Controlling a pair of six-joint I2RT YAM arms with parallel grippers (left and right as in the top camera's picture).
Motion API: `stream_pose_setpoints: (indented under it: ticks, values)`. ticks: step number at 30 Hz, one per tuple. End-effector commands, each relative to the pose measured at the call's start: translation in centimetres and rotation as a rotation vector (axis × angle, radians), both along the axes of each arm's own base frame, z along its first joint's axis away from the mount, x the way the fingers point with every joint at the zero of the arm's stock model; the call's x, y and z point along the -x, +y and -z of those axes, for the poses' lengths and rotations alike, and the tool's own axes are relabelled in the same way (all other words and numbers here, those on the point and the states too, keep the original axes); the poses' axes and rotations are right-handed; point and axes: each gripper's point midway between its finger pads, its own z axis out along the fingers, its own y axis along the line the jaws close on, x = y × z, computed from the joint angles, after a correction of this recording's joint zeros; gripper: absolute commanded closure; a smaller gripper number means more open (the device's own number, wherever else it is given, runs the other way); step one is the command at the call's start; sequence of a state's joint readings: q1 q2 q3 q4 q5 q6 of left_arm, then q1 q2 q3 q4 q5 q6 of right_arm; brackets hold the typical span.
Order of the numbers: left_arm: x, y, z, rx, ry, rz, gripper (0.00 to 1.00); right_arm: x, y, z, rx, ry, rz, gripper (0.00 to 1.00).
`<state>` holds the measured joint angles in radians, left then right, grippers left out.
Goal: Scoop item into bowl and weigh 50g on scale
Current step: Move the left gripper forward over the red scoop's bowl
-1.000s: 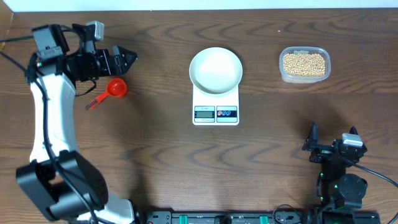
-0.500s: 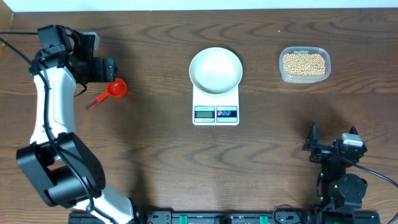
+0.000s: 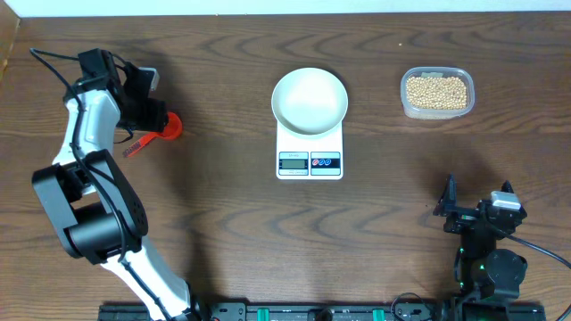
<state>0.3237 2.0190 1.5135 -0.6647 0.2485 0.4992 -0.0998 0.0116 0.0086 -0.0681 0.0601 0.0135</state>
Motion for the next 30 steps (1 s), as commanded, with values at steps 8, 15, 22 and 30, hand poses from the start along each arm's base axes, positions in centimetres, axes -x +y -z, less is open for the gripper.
stream_pose_setpoints:
  ticks: [8,15,22,30]
  values:
    - [-1.3,0.9,1.0,-0.034,-0.032,0.015,0.46,0.0,0.2,0.1,0.011,0.001,-0.008,0.01]
    - [-2.2,1.1,2.5,-0.037,-0.044,0.015,0.52,0.0,0.2,0.1,0.011,0.001,-0.008,0.01]
    - [-1.9,0.9,3.0,-0.030,-0.031,0.019,0.70,0.0,0.2,0.1,0.011,0.001,-0.008,0.01]
    - [-2.0,0.5,3.1,-0.014,-0.032,0.025,0.71,0.0,0.2,0.1,0.011,0.001,-0.008,0.01]
